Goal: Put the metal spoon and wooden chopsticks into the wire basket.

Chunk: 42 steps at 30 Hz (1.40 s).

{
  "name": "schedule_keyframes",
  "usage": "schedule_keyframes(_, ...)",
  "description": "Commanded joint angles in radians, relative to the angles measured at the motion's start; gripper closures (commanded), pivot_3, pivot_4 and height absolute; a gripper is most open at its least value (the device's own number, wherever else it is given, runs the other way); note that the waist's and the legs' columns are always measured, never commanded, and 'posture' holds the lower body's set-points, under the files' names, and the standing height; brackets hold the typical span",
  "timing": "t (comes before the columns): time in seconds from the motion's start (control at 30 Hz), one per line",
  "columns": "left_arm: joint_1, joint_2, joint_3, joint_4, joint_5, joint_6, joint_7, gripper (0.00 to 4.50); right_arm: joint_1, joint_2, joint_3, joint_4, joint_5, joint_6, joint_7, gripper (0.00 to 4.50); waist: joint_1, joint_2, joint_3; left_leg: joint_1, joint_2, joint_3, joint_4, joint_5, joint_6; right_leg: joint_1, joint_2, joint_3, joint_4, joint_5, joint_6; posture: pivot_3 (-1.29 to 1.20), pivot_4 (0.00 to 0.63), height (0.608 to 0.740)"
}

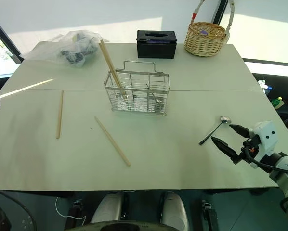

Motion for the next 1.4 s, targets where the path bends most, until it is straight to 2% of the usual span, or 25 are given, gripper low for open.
schedule_keyframes(0.03, -0.019, 0.031, 0.004, -0.032, -0.011, -0.007, -0.016, 0.00, 0.002, 0.004, -0.023, -0.033, 0.018, 0.000, -0.007, 0.03, 0.000, 0.000, 0.000, 0.000, 0.000, 0.000, 0.000, 0.000, 0.000, 0.000, 0.000, 0.000, 0.000, 0.000, 0.000, 0.00, 0.150, 0.712)
schedule_keyframes(0.7, -0.040, 0.056, -0.043, -0.012, -0.009, -0.026, -0.051, 0.00, -0.040, -0.016, -0.016, -0.011, 0.009, -0.015, -0.018, 0.03, 0.000, 0.000, 0.000, 0.000, 0.000, 0.000, 0.000, 0.000, 0.000, 0.000, 0.000, 0.000, 0.000, 0.000, 0.000, 0.00, 0.150, 0.712)
schedule_keyframes(0.97, -0.059, 0.057, -0.099, -0.139, -0.087, 0.045, -0.138, 0.00, -0.139, -0.141, -0.001, 0.084, -0.037, -0.057, 0.082, 0.03, 0.001, 0.000, 0.001, 0.000, 0.000, 0.000, 0.001, 0.000, 0.000, 0.000, 0.000, 0.000, 0.000, 0.000, 0.000, 0.00, 0.150, 0.712)
schedule_keyframes(1.13, -0.101, 0.077, -0.223, -0.303, -0.202, 0.138, -0.287, 0.00, -0.329, -0.319, 0.107, 0.235, -0.137, -0.200, 0.238, 0.03, -0.001, 0.003, 0.003, 0.000, 0.000, 0.002, 0.001, 0.000, 0.000, 0.000, 0.000, 0.000, -0.001, 0.000, 0.000, 0.00, 0.150, 0.712)
schedule_keyframes(1.23, -0.123, 0.110, -0.336, -0.394, -0.242, 0.160, -0.405, 0.00, -0.502, -0.390, 0.237, 0.353, -0.224, -0.334, 0.335, 0.03, -0.004, 0.003, 0.004, 0.000, 0.000, 0.002, 0.000, 0.000, 0.000, 0.000, 0.001, 0.000, 0.000, 0.000, 0.000, 0.00, 0.150, 0.712)
schedule_keyframes(1.4, -0.219, 0.149, -0.541, -0.499, -0.302, 0.185, -0.606, 0.00, -0.841, -0.397, 0.504, 0.578, -0.386, -0.599, 0.559, 0.03, -0.021, 0.006, 0.008, 0.000, -0.001, 0.003, 0.000, 0.000, 0.000, 0.000, 0.001, 0.000, -0.001, 0.000, 0.000, 0.00, 0.150, 0.712)
